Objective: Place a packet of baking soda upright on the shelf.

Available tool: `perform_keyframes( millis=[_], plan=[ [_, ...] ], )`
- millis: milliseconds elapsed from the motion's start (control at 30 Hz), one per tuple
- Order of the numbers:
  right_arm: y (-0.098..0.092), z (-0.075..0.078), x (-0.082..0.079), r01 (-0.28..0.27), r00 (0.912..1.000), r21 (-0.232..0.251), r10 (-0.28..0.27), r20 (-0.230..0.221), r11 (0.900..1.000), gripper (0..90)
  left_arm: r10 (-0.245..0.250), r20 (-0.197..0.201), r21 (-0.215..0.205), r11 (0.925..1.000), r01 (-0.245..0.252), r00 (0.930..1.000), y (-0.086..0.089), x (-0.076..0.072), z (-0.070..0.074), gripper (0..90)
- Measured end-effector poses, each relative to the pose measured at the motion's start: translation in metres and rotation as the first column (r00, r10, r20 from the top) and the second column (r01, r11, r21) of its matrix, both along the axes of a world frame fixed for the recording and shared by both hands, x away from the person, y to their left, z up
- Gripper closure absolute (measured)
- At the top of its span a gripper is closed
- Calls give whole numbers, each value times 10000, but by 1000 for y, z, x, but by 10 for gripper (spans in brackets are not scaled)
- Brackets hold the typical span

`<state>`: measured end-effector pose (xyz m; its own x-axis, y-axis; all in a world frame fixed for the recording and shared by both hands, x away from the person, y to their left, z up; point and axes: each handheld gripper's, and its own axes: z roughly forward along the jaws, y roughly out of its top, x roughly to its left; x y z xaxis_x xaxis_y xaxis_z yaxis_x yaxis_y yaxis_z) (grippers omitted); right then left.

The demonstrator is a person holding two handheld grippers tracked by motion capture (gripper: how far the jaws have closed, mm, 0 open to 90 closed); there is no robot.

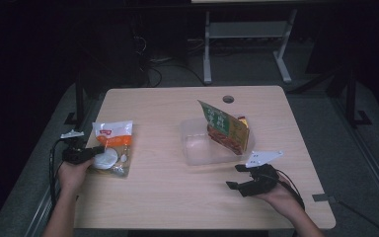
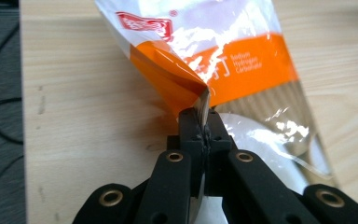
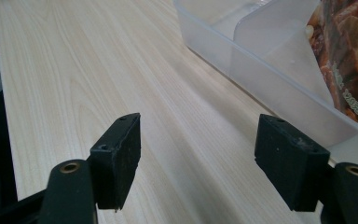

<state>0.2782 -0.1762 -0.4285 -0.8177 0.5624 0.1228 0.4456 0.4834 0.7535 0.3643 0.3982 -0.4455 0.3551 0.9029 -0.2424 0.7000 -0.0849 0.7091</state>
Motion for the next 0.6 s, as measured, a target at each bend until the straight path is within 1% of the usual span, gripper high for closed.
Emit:
perform_keyframes(
  millis=[67,233,300,367,433,467,600],
  plan=[
    [-1,0,1,12,10000,-4,-12,88,10000,311,-155,146,-110,9998,157,9998,-1,-3,4,893],
    [-2,1,0,90,9999,40,-90,65,10000,311,-421,688,-783,9958,475,9967,-4,-12,17,894],
    [-2,1,1,105,9999,66,-106,90,9999,310,-673,1081,-1002,9919,783,9919,-7,-17,23,894],
    [-3,1,1,112,9999,79,-113,86,9999,311,-874,1312,-1060,9892,1017,9875,-11,-20,29,895],
    [-2,1,1,98,9999,101,-99,91,9999,311,-1043,1511,-1177,9854,1227,9830,-15,-23,34,895],
    [-2,1,1,97,9999,110,-98,92,9999,311,-1058,1546,-1242,9843,1255,9823,-17,-24,36,895],
    [-2,1,1,78,9999,138,-79,79,9999,311,-1521,1890,-1356,9744,1792,9701,-29,-29,45,896]
  ],
)
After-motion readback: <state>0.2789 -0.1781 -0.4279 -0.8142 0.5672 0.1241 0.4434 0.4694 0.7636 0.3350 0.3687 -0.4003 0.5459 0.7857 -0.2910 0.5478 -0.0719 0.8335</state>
